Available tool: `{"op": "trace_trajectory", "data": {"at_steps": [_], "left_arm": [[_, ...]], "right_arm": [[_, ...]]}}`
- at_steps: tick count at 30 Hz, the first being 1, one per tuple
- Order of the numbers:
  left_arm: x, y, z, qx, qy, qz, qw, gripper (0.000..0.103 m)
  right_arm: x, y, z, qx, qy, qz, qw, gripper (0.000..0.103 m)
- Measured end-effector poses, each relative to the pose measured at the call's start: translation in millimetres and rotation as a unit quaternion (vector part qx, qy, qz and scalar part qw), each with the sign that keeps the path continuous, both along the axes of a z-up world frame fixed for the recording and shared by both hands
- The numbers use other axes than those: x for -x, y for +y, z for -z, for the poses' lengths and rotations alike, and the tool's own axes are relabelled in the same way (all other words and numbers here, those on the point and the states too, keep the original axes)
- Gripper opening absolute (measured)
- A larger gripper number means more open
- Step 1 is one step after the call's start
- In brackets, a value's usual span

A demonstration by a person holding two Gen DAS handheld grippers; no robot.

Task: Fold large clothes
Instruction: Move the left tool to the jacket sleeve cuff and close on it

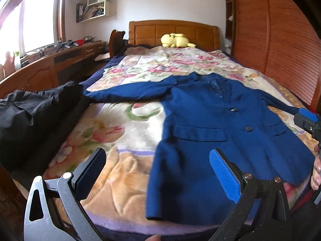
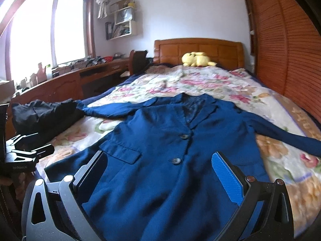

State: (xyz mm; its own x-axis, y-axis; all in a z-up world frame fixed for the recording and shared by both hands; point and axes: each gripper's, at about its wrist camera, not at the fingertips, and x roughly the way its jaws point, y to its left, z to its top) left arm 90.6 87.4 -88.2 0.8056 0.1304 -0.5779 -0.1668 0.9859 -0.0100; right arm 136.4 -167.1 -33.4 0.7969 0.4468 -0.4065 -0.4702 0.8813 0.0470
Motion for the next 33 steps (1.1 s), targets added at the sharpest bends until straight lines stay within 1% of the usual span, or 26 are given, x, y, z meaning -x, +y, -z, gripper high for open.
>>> {"op": "trace_trajectory", "data": {"at_steps": [6,10,13,16,18,20,21,24,27,30,33], "left_arm": [[-27,24,12,0.0,0.011,-0.012,0.9999,0.103],[-44,40,11,0.004,0.01,-0.021,0.9997,0.103],[-60,52,10,0.005,0.01,-0.028,0.9995,0.103],[-81,63,8,0.007,0.016,-0.031,0.9994,0.103],[-99,69,6,0.007,0.022,-0.029,0.9993,0.103],[-117,75,3,-0.001,0.026,-0.029,0.9992,0.103],[-127,78,3,-0.006,0.029,-0.03,0.9991,0.103],[-153,86,5,-0.019,0.037,-0.03,0.9987,0.103],[-178,102,13,-0.01,0.051,-0.034,0.9981,0.103],[-199,122,25,0.02,0.072,-0.045,0.9962,0.103],[-218,139,38,0.05,0.094,-0.046,0.9933,0.103]], "right_arm": [[-36,24,-3,0.013,0.002,-0.024,1.0,0.103],[-61,38,-4,0.024,-0.001,-0.035,0.999,0.103],[-79,50,4,0.037,0.0,-0.041,0.998,0.103],[-97,56,21,0.05,0.018,-0.047,0.997,0.103],[-103,56,34,0.057,0.036,-0.046,0.997,0.103],[-111,54,50,0.059,0.063,-0.045,0.995,0.103],[-114,53,53,0.062,0.073,-0.045,0.994,0.103],[-112,43,50,0.049,0.074,-0.051,0.995,0.103],[-111,33,49,0.039,0.076,-0.045,0.995,0.103],[-113,28,51,0.034,0.086,-0.041,0.995,0.103],[-122,36,51,0.036,0.085,-0.04,0.995,0.103]]}}
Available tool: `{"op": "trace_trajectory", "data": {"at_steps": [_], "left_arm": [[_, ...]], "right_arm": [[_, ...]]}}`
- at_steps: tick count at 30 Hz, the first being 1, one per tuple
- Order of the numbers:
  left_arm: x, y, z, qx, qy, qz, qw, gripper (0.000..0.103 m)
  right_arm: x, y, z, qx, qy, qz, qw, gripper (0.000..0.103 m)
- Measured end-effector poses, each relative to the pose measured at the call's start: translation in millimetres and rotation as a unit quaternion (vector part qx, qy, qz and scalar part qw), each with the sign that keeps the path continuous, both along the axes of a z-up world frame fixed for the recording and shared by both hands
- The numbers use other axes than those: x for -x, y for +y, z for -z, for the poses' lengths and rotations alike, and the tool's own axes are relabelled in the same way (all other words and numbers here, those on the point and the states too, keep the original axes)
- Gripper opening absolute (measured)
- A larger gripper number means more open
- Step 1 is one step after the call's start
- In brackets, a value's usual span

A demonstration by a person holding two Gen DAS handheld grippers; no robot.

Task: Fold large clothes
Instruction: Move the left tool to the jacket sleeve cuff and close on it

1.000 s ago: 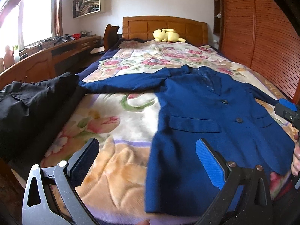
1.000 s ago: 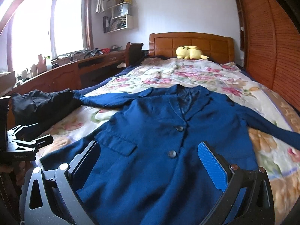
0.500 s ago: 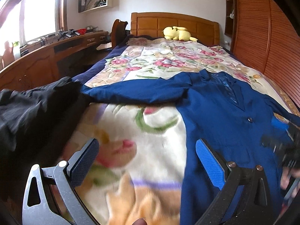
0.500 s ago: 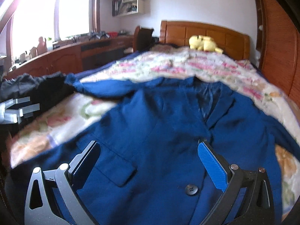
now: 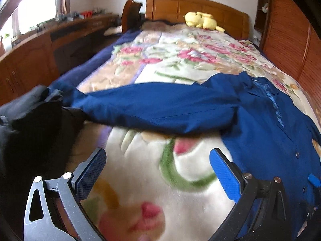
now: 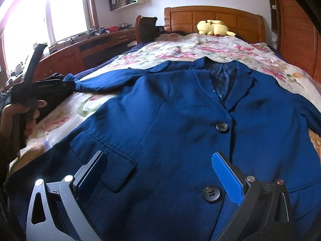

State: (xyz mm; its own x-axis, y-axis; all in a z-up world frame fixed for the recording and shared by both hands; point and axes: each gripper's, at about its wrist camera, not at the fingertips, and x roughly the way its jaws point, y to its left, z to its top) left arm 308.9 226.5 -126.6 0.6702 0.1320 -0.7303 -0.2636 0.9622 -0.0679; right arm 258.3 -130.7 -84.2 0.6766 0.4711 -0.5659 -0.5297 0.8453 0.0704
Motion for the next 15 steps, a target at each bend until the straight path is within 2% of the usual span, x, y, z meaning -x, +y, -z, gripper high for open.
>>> {"op": "trace_trajectory", "data": {"at_steps": [8,11,13,15], "left_arm": [[-40,31,19,0.053,0.02,-0.024,0.9981,0.102],[-49,40,26,0.089,0.016,-0.03,0.9955,0.09],[-52,43,28,0.091,0.012,-0.039,0.995,0.081],[-55,47,30,0.095,0.007,-0.048,0.9943,0.066]], "right_arm": [[-7,14,2,-0.002,-0.005,-0.001,1.0,0.103],[-7,14,2,-0.006,-0.006,0.0,1.0,0.103],[-7,13,2,-0.008,-0.006,0.001,1.0,0.103],[-7,13,3,-0.009,-0.005,0.001,1.0,0.103]]}}
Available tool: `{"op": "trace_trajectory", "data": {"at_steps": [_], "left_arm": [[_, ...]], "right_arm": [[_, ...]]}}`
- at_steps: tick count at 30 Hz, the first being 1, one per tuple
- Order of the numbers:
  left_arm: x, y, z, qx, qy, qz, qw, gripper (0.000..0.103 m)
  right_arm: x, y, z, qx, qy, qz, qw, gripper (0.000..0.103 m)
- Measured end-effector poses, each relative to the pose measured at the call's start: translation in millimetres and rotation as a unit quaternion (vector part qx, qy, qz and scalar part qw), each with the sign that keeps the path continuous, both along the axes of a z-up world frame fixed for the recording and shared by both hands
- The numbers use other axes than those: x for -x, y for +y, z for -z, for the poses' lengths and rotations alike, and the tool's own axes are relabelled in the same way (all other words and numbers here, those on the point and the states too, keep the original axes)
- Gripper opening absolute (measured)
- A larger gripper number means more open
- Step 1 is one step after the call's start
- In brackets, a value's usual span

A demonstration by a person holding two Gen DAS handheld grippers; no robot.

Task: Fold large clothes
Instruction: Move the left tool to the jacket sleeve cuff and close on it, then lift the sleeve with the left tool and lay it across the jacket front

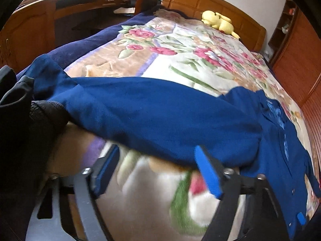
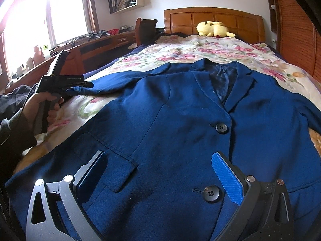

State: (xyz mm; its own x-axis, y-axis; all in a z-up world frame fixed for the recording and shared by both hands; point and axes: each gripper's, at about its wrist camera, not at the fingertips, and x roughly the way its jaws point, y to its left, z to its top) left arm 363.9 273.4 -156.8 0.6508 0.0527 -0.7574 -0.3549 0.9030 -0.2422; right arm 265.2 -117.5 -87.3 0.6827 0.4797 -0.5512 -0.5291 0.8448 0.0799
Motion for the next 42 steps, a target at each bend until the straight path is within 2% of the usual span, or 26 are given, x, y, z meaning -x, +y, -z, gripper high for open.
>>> {"op": "trace_trajectory", "data": {"at_steps": [1,3,4,6,9,11,19,24,28,32,34,36,38,42], "left_arm": [[-2,3,1,0.001,0.002,-0.003,1.0,0.061],[-7,8,6,0.002,0.015,-0.007,0.9999,0.042],[-9,9,8,0.004,0.02,-0.004,0.9998,0.038],[-10,10,11,-0.004,0.021,-0.002,0.9998,0.019],[-12,7,10,-0.013,0.019,0.008,0.9997,0.007],[-13,-1,3,-0.035,0.017,0.019,0.9991,0.005],[-20,-38,-52,-0.088,-0.025,0.063,0.9938,0.002],[-19,-97,-88,-0.125,-0.048,0.125,0.983,0.001],[-13,-137,-108,-0.129,-0.061,0.161,0.9765,0.002],[-6,-152,-110,-0.122,-0.039,0.164,0.978,0.002],[4,-153,-108,-0.115,-0.037,0.17,0.978,0.011],[20,-153,-107,-0.104,-0.041,0.183,0.9767,0.024],[35,-156,-106,-0.096,-0.045,0.188,0.9764,0.031],[68,-157,-100,-0.098,-0.049,0.199,0.974,0.035]], "right_arm": [[0,0,0,0.0,0.001,0.0,1.0,0.103],[0,1,1,-0.001,0.002,0.0,1.0,0.103],[0,0,1,-0.002,0.003,0.0,1.0,0.103],[0,1,1,-0.003,0.004,-0.001,1.0,0.103],[0,0,1,-0.005,0.003,0.0,1.0,0.103],[1,0,2,-0.005,0.002,0.0,1.0,0.103],[2,2,2,-0.006,0.0,0.002,1.0,0.103],[2,2,2,-0.004,-0.002,0.002,1.0,0.103],[1,1,2,-0.007,-0.001,0.002,1.0,0.103],[0,1,3,-0.01,0.002,0.0,1.0,0.103],[0,1,3,-0.012,0.003,0.0,1.0,0.103],[-1,0,4,-0.014,0.004,0.0,1.0,0.103],[-2,-1,4,-0.016,0.007,0.0,1.0,0.103],[-3,-1,5,-0.02,0.012,0.0,1.0,0.103]]}}
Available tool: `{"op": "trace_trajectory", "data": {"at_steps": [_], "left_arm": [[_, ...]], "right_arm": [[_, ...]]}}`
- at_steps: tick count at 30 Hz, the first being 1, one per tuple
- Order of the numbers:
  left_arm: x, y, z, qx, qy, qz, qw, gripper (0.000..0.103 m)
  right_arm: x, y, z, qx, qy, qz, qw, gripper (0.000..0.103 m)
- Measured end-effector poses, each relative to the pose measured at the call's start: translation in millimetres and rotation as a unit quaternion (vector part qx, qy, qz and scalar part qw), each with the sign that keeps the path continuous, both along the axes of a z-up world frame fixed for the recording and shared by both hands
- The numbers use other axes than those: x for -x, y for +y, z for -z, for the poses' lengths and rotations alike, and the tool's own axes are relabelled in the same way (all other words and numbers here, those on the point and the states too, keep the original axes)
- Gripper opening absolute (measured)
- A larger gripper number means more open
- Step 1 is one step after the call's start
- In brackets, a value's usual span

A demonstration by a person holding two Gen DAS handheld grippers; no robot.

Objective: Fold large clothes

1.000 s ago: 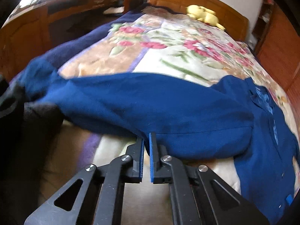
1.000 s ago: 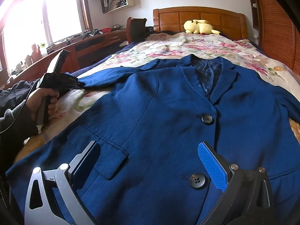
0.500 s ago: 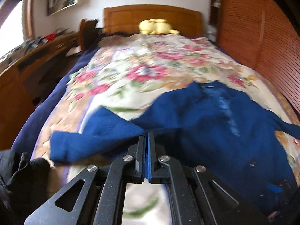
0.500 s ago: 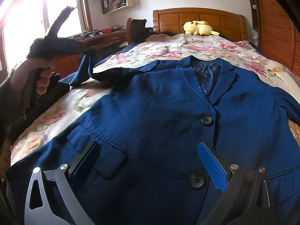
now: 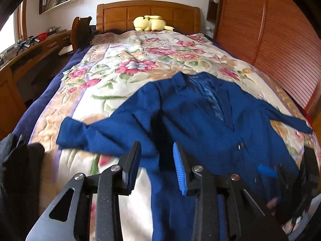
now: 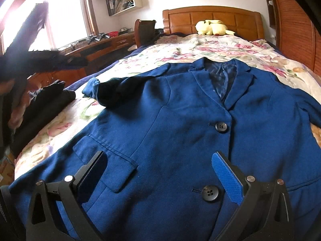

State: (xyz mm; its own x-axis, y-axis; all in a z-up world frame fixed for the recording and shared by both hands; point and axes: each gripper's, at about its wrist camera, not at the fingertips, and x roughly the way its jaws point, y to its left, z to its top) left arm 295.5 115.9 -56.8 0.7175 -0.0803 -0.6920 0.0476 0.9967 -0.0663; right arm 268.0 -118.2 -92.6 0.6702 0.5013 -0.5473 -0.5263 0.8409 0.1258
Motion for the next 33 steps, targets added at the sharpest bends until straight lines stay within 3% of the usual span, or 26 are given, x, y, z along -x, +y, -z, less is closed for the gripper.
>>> {"op": "trace_trajectory", "data": {"at_steps": [6,10,14,19,24,27,30,33], "left_arm": [[46,24,3,0.003,-0.012,0.002,0.9999,0.048],[69,45,5,0.017,-0.024,-0.008,0.9995,0.049],[80,57,7,0.005,-0.023,-0.018,0.9996,0.049],[90,71,-1,0.01,-0.043,-0.029,0.9986,0.049],[96,85,-4,0.019,-0.05,-0.043,0.9976,0.049],[100,91,-3,0.016,-0.051,-0.049,0.9974,0.049],[99,99,0,0.027,-0.045,-0.056,0.997,0.049],[96,100,1,0.03,-0.043,-0.058,0.9969,0.049]], "right_arm": [[-3,2,-4,0.007,0.014,0.002,1.0,0.103],[-2,13,-16,0.022,0.014,-0.009,1.0,0.103],[-1,31,-43,0.035,-0.006,-0.029,0.999,0.103],[-18,73,-75,0.047,-0.029,-0.073,0.996,0.103],[-63,130,-67,0.077,-0.004,-0.105,0.992,0.101],[-89,155,-56,0.077,0.03,-0.114,0.99,0.096],[-112,180,-40,0.092,0.062,-0.138,0.984,0.08],[-127,193,-35,0.11,0.063,-0.138,0.982,0.05]]}}
